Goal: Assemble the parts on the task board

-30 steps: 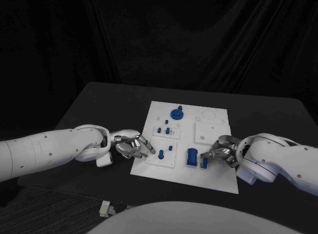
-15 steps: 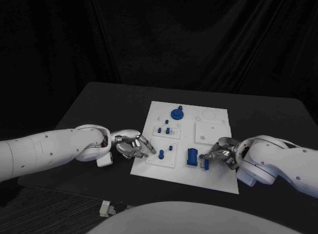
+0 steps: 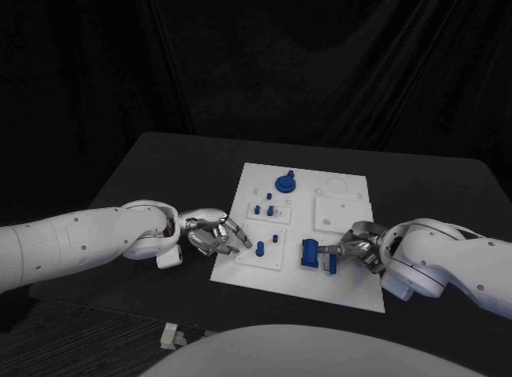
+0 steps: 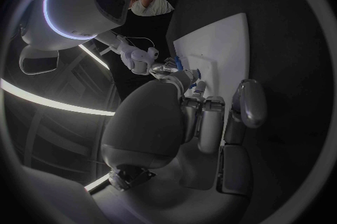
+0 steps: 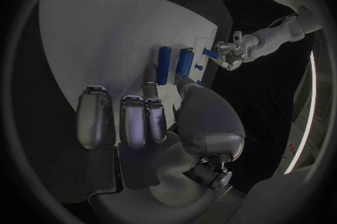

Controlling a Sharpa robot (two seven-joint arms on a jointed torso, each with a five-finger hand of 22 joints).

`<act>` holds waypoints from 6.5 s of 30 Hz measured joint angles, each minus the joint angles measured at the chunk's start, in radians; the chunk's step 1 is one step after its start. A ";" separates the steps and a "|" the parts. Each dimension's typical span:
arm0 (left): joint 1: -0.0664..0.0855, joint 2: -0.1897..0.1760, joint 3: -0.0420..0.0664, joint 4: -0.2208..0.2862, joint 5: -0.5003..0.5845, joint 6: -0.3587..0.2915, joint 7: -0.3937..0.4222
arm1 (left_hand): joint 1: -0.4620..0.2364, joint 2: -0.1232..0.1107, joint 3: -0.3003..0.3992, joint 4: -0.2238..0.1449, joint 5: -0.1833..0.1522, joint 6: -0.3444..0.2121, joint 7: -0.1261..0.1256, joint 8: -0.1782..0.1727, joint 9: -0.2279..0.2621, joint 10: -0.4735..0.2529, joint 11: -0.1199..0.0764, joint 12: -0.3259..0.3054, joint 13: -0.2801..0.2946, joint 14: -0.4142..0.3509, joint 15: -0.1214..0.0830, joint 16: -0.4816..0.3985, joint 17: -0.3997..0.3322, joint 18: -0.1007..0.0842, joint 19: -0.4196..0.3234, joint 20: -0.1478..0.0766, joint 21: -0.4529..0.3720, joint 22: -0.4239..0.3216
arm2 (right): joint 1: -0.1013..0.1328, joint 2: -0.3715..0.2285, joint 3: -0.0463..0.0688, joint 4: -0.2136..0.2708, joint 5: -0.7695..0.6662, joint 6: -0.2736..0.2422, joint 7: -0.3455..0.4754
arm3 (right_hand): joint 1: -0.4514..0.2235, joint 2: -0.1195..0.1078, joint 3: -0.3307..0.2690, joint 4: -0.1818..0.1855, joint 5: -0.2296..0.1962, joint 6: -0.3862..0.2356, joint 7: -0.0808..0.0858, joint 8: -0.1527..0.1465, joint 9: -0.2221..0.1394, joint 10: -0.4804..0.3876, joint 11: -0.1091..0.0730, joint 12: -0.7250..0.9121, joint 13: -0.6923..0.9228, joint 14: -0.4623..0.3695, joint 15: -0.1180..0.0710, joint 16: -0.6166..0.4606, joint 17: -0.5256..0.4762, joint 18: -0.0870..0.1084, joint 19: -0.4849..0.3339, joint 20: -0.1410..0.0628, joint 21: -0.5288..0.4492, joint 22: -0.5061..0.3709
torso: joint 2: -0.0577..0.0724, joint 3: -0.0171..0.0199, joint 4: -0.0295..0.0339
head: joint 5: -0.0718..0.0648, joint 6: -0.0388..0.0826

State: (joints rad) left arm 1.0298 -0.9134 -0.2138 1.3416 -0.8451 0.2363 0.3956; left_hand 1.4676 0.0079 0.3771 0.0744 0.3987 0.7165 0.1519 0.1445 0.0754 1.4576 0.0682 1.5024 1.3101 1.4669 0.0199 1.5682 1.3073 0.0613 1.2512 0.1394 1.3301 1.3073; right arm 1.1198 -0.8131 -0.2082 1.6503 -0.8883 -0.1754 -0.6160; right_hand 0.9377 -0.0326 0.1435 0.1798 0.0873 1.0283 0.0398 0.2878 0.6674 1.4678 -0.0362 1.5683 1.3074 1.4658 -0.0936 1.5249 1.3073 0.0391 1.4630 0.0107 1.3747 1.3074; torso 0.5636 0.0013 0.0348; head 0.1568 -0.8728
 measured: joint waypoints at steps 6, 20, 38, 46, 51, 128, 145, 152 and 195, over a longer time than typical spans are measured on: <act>0.000 0.000 0.000 -0.001 0.000 0.001 0.000 | 0.000 0.000 0.000 0.000 0.000 0.000 0.000 0.000 0.000 0.000 0.000 0.000 0.000 0.000 0.000 0.000 0.000 0.000 0.000 0.000 0.000 0.000 | 0.000 0.000 0.000 0.000 0.000 -0.001 0.000 | -0.005 0.005 -0.018 0.018 0.037 0.013 -0.013 0.034 0.025 0.000 0.000 0.000 0.000 0.000 0.000 0.000 0.000 0.000 0.000 0.000 -0.004 0.000 | 0.000 0.0000 0.0000 | 0.000 0.000; 0.000 0.002 0.000 -0.003 0.000 0.003 -0.001 | 0.000 0.000 0.000 0.000 0.000 0.000 0.000 0.000 0.000 0.000 0.000 0.000 0.000 -0.004 0.004 0.000 0.000 0.000 0.000 0.000 0.000 0.000 | 0.000 -0.007 0.000 0.004 0.000 -0.003 -0.001 | -0.007 0.047 -0.056 0.061 0.063 0.029 -0.032 0.134 0.129 -0.002 -0.022 0.000 0.000 0.000 -0.020 0.000 0.001 0.000 0.004 -0.011 -0.004 0.000 | 0.000 0.0000 0.0000 | 0.001 0.000; 0.000 0.004 0.000 -0.003 0.000 0.006 -0.001 | 0.000 0.000 0.000 0.000 0.000 0.000 0.000 0.000 0.000 0.000 0.000 0.000 0.000 -0.004 0.004 0.000 0.000 0.000 0.000 0.000 0.000 0.000 | 0.000 -0.021 0.000 0.013 -0.001 -0.005 0.000 | 0.005 0.059 -0.077 0.077 0.064 -0.006 -0.047 0.227 0.258 0.000 -0.032 0.000 0.000 0.003 -0.030 0.001 0.001 0.000 0.004 -0.018 -0.008 0.001 | 0.000 0.0000 0.0000 | 0.004 0.000; 0.000 0.002 0.000 -0.001 0.000 0.006 -0.001 | 0.000 0.000 0.000 0.000 0.000 0.000 0.000 0.000 0.000 0.000 0.000 0.000 0.000 -0.004 0.004 0.000 0.000 0.000 0.000 0.000 0.000 0.000 | 0.001 -0.099 0.000 0.099 -0.028 -0.037 0.058 | 0.094 0.040 -0.089 0.043 0.149 -0.121 -0.049 0.368 0.435 -0.003 -0.036 0.000 0.000 0.003 -0.030 0.001 0.001 0.000 0.002 -0.020 0.004 0.001 | 0.000 0.0000 0.0000 | 0.006 0.000; 0.000 -0.001 0.000 -0.001 0.000 0.006 -0.001 | 0.000 0.000 0.000 0.000 0.000 0.000 0.000 0.000 0.000 0.000 0.000 0.000 0.000 -0.004 0.004 0.000 0.000 0.000 0.000 0.000 0.000 0.000 | 0.001 -0.139 0.000 0.143 -0.132 -0.049 0.116 | 0.162 0.024 -0.089 0.013 0.123 -0.113 -0.056 0.481 0.537 0.000 -0.040 0.000 0.000 -0.001 -0.033 0.006 0.000 0.000 0.004 -0.025 0.020 0.001 | 0.000 0.0000 0.0000 | 0.006 0.000; 0.000 0.001 0.000 -0.002 0.000 0.011 -0.002 | -0.004 0.004 0.006 0.000 0.000 0.004 0.004 0.004 0.000 0.000 0.000 0.000 0.000 -0.004 0.004 0.000 0.000 0.000 0.000 0.000 -0.004 0.000 | -0.057 -0.101 0.000 0.105 -0.485 0.028 0.145 | 0.217 0.035 -0.121 0.061 -0.021 0.111 -0.068 0.832 0.644 -0.003 -0.057 0.000 0.000 0.000 -0.047 0.009 0.000 0.000 0.004 -0.039 0.023 0.000 | 0.000 -0.0002 0.0000 | 0.004 0.000; 0.000 0.002 0.000 -0.002 0.000 0.013 -0.002 | -0.008 0.008 0.010 -0.001 0.003 0.006 0.006 0.004 0.000 0.000 0.000 0.000 0.001 0.000 0.007 0.000 0.000 0.000 -0.004 0.004 -0.004 0.000 | -0.067 -0.074 0.000 0.081 -0.478 0.056 0.115 | 0.279 -0.002 -0.152 0.002 -0.034 0.128 -0.051 0.861 0.644 -0.003 -0.065 0.000 0.000 0.001 -0.053 0.009 0.000 0.000 0.004 -0.039 0.023 0.001 | 0.000 -0.0001 0.0000 | 0.006 0.000; 0.000 0.000 0.000 -0.001 0.000 0.013 -0.002 | -0.009 0.009 0.011 0.000 0.003 0.007 0.007 0.004 0.000 0.000 0.000 0.000 0.000 0.000 0.007 0.000 0.000 0.000 -0.004 0.004 -0.004 0.000 | -0.068 -0.074 0.002 0.078 -0.459 0.066 0.112 | 0.287 -0.009 -0.167 -0.007 -0.034 0.128 -0.051 0.863 0.643 -0.003 -0.065 0.000 0.000 0.001 -0.053 0.009 0.000 0.000 0.000 -0.043 0.023 0.001 | 0.000 -0.0001 0.0001 | 0.007 0.000; 0.076 -0.073 0.006 0.086 0.331 -0.368 0.252 | -1.051 -0.023 -0.387 0.035 -0.395 -0.712 -0.166 -0.141 -0.074 -1.457 -0.135 -1.499 -1.306 -1.468 -0.024 -1.565 -1.306 -0.050 -1.252 -0.135 -1.327 -1.304 | 0.031 -0.210 0.003 0.086 0.017 -0.474 0.855 | -0.584 0.051 -0.236 -0.081 -0.082 -0.930 -0.040 -0.284 -0.550 -1.465 0.036 -1.565 -1.247 -1.466 0.099 -1.521 -1.306 -0.032 -1.463 0.083 -1.371 -1.306 | -0.022 0.0117 -0.0097 | 0.013 0.006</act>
State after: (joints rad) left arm 1.1054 -0.9868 -0.2081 1.4279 -0.5137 -0.1313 0.6475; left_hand 0.4166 -0.0155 -0.0099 0.1097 0.0035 0.0043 -0.0140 0.0035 0.0016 0.0004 -0.0673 0.0033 0.0036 -0.0009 -0.0045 0.0035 0.0016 0.0114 -0.0006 0.0047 0.0033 0.0031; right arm 1.1509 -1.0231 -0.2049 1.7358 -0.8713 -0.6491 0.2390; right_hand 0.3532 0.0180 -0.0930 0.0988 0.0055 0.0979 -0.0002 0.0035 0.1178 0.0031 -0.0001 0.0035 0.0599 0.0003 0.0051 0.0036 0.0014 0.0068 0.0003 0.0940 0.0035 0.0017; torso 0.5419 0.0130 0.0251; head 0.1697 -0.8668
